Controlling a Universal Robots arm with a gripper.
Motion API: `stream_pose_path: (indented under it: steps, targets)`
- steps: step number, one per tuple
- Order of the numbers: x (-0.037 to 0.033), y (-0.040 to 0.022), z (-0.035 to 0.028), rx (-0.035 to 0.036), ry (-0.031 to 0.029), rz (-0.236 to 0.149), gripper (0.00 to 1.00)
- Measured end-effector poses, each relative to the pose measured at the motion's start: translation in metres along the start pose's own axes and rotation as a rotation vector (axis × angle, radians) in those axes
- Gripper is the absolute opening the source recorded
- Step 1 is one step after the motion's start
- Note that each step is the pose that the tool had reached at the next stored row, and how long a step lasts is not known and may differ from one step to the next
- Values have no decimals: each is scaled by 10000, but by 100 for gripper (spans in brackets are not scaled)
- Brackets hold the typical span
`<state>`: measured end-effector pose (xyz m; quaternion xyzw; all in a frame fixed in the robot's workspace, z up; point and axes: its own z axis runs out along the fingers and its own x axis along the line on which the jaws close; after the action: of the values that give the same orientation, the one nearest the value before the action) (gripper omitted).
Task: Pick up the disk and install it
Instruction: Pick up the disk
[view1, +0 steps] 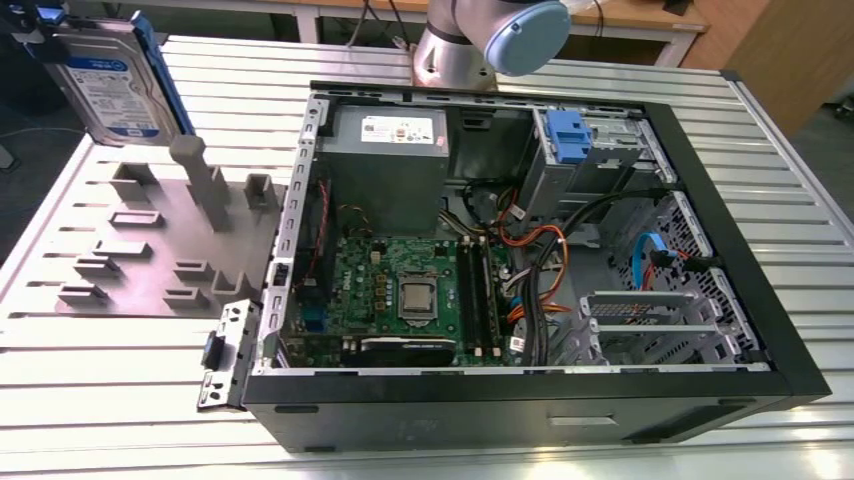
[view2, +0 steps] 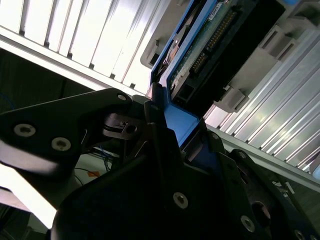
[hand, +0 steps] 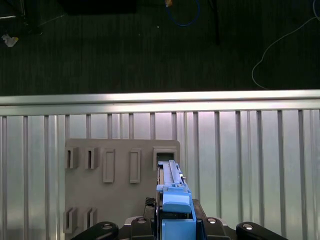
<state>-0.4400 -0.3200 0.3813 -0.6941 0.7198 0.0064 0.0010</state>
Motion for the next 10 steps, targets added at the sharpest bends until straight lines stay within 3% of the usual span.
stream_pose_path:
  steps: [10]
  targets:
    - [0,0,-19,0,0,0,36]
